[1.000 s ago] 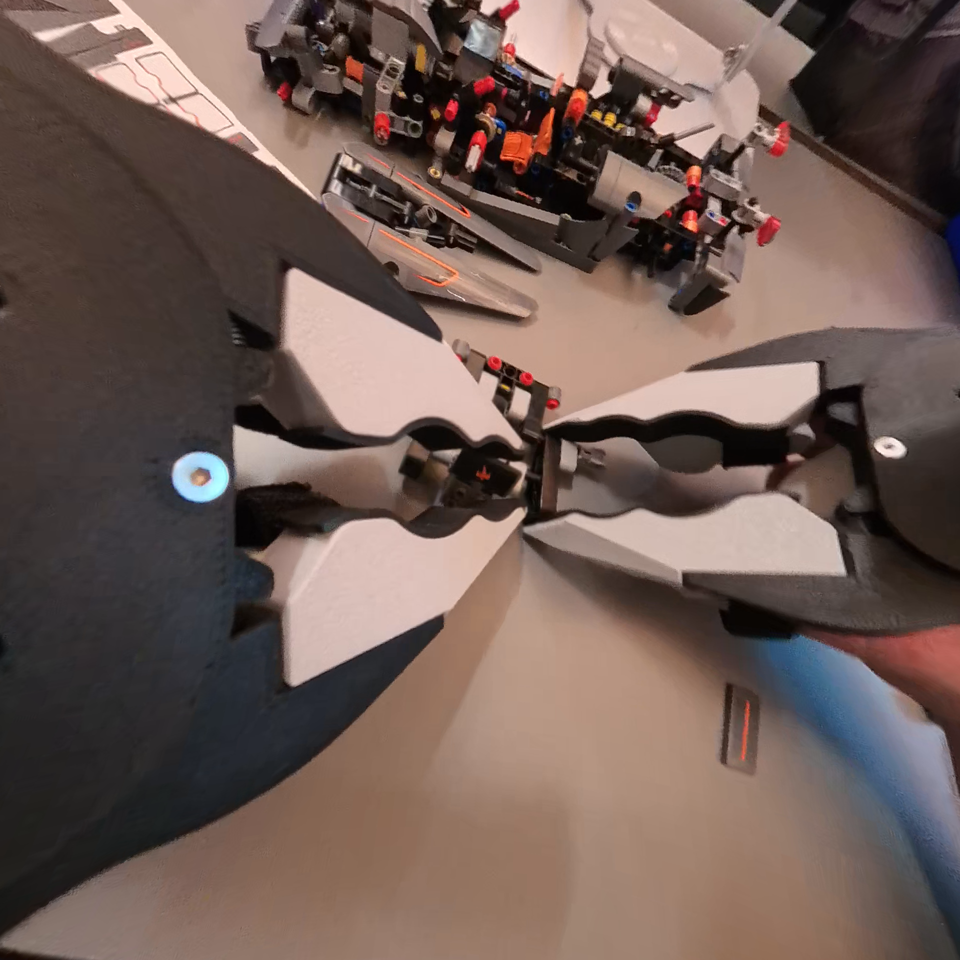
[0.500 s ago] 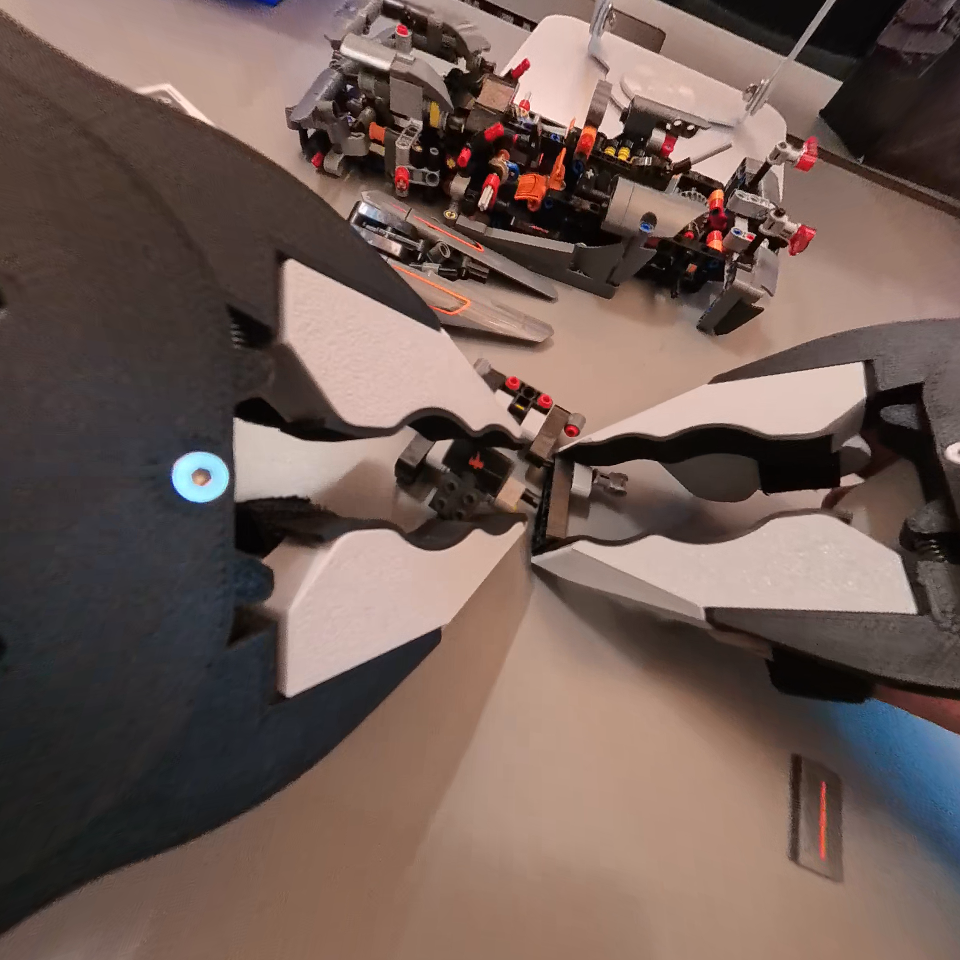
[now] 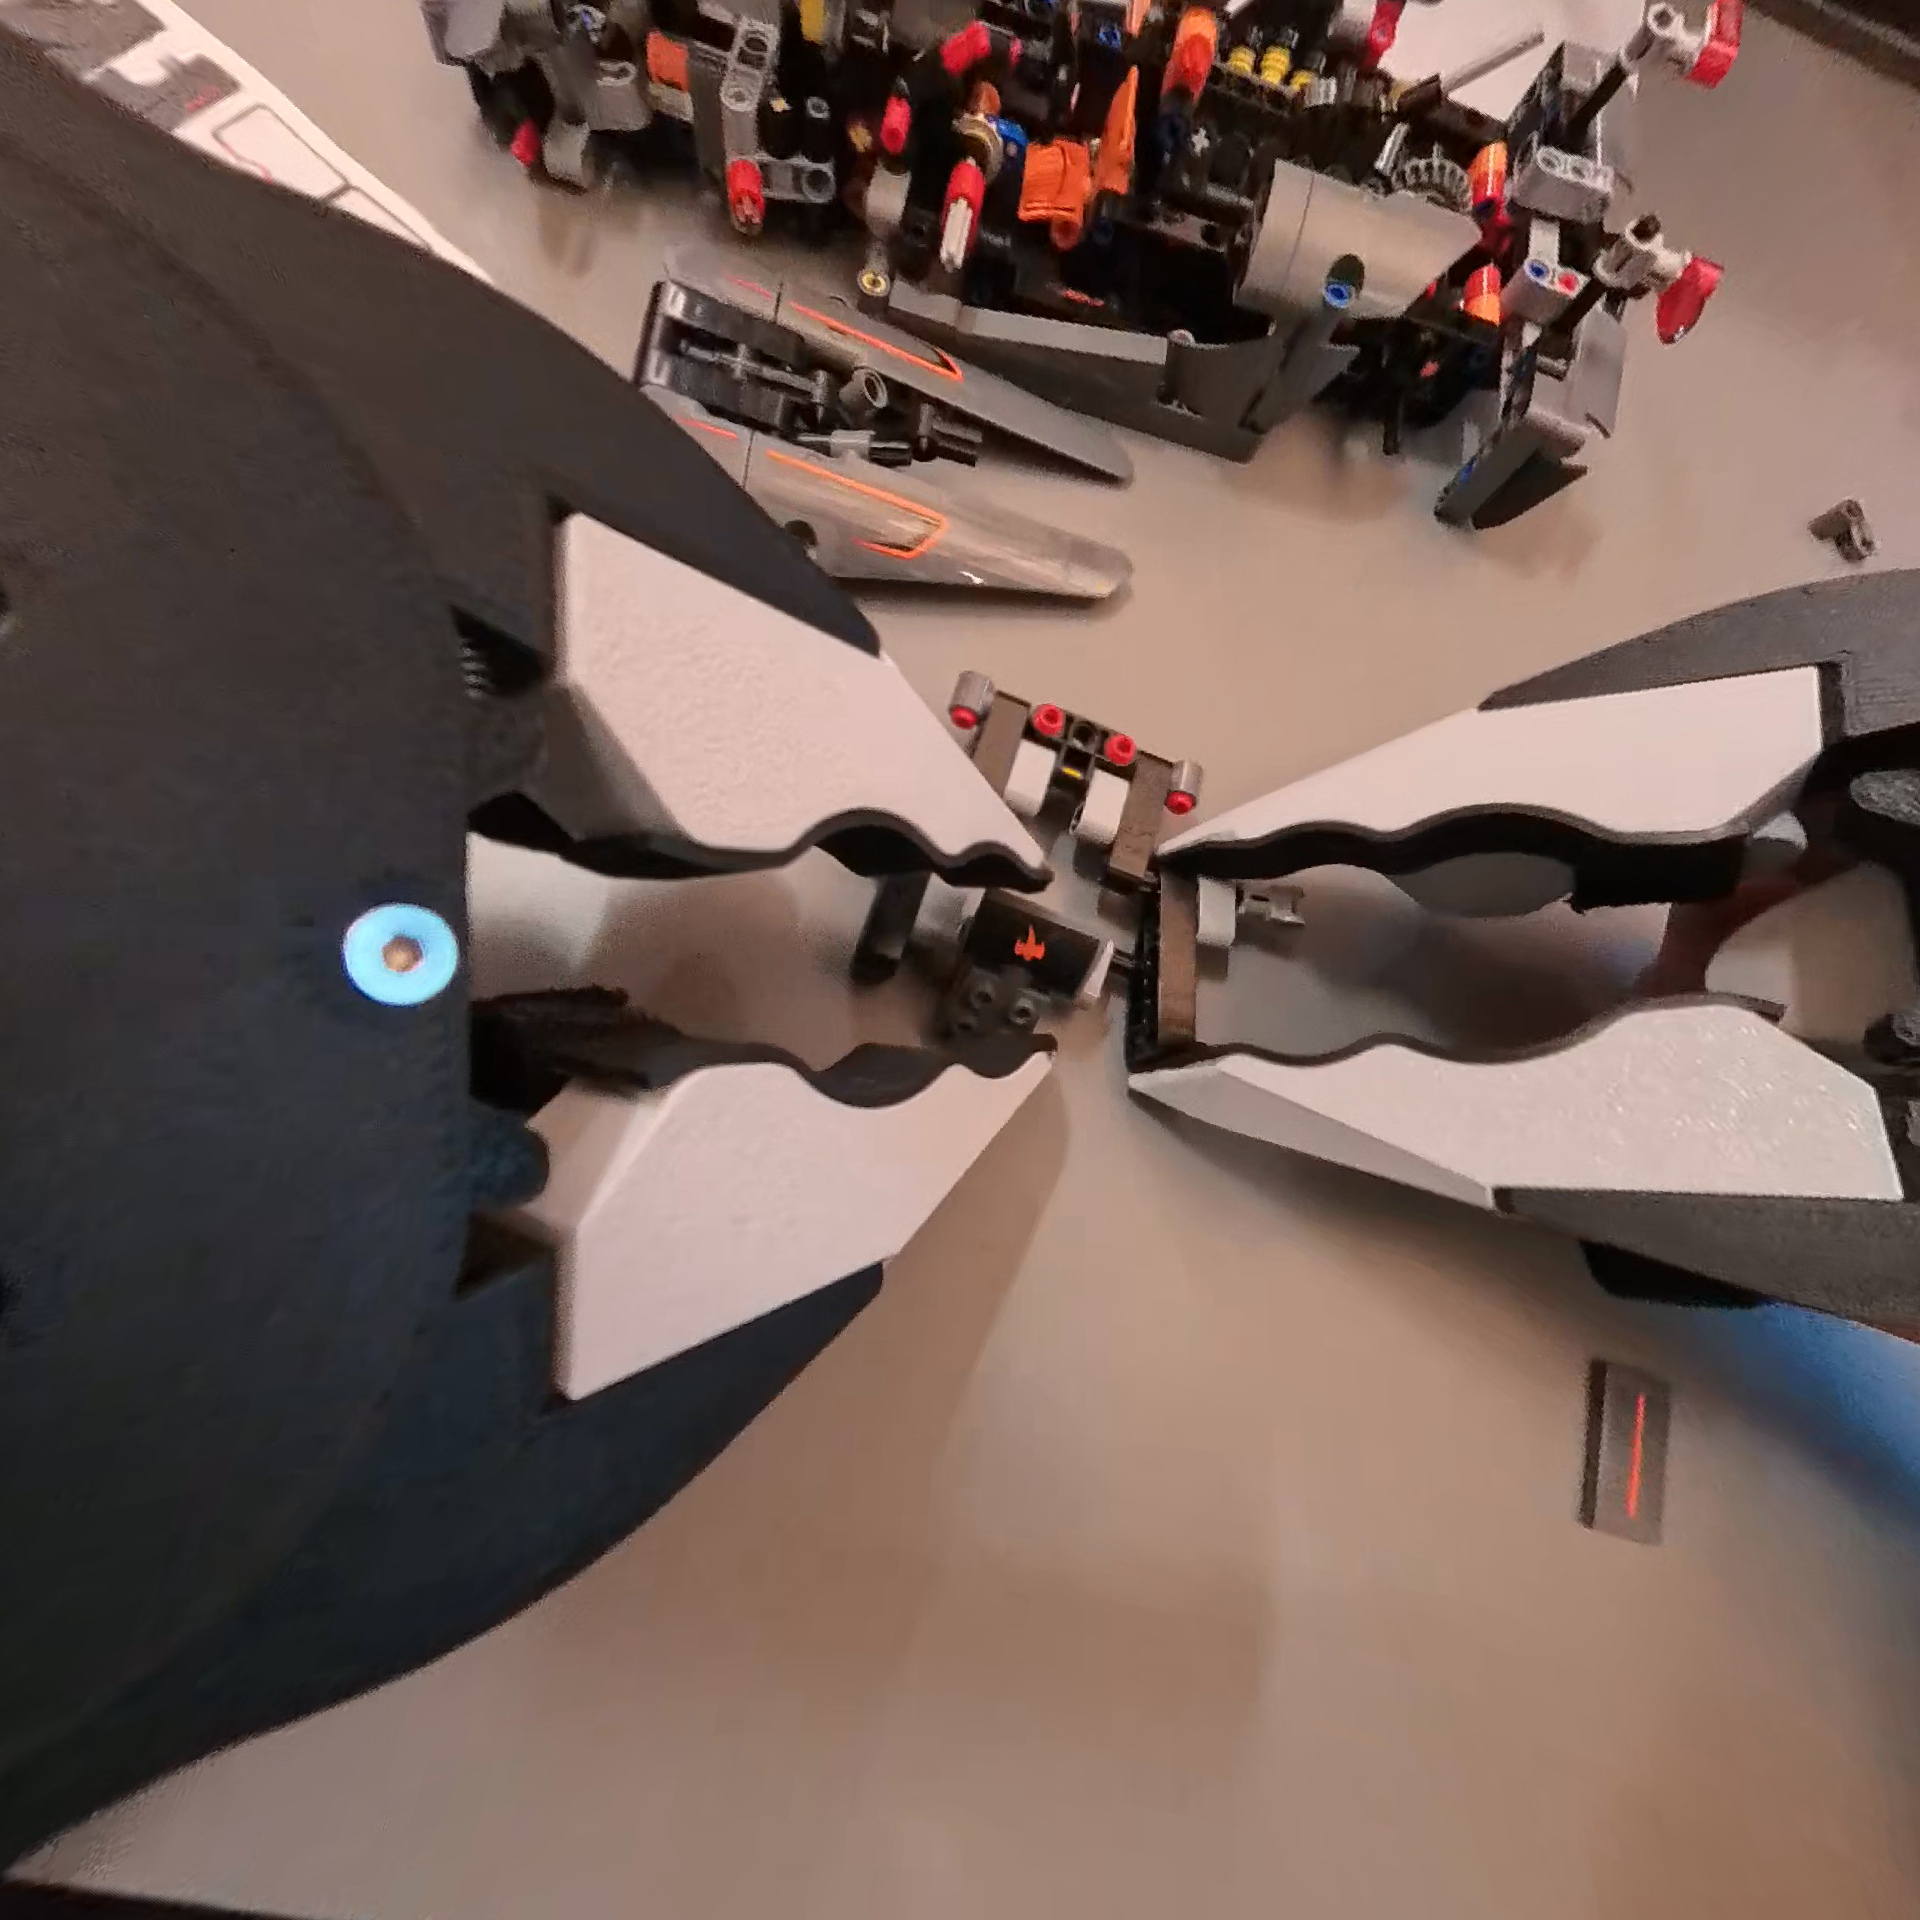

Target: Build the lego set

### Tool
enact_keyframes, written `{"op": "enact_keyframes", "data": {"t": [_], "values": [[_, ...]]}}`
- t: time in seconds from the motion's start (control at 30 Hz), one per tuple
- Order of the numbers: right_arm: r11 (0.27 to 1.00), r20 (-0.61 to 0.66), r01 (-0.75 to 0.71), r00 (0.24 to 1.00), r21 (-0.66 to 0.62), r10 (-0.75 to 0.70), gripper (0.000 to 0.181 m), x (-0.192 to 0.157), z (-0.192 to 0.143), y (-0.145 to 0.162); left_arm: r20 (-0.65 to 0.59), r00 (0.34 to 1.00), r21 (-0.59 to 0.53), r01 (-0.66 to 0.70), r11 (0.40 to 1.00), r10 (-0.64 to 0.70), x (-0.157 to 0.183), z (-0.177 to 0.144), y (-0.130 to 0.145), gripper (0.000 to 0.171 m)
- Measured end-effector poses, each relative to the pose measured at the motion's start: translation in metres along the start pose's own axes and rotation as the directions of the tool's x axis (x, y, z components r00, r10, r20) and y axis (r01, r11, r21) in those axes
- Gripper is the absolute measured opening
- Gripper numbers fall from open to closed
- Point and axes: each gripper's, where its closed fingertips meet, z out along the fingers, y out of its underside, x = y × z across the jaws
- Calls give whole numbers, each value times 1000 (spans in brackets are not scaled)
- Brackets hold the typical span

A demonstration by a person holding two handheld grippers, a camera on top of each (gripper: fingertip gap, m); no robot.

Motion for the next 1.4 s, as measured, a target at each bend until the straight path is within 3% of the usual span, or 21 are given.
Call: {"op": "enact_keyframes", "data": {"t": [0.43,0.53,0.6,0.77,0.93,1.0,1.13,1.4], "values": [[1000,-14,0,1000,3,0,39,1,1,0,-55,987,94,155,983,-151,-1,4,-5,21],[1000,-15,-10,1000,5,10,39,2,0,0,-74,978,157,203,966,-194,-1,0,-11,7],[1000,-10,-11,1000,5,11,39,2,0,-1,-8,985,146,170,975,-171,-8,1,-6,9],[1000,1,-14,1000,2,14,40,1,0,0,-50,986,144,162,976,-156,0,-2,-7,14],[1000,3,-4,1000,-3,4,40,2,-1,0,38,986,169,151,974,-159,-14,-24,-4,30],[1000,11,6,1000,-6,-6,40,1,-1,1,78,983,164,151,975,-166,-18,-30,-2,45],[1000,19,13,1000,-13,-12,40,4,0,0,106,980,49,164,985,-168,-20,-11,18,75],[1000,30,14,999,-9,-14,43,4,-1,1,14,982,29,187,982,-188,-18,3,20,72]]}}
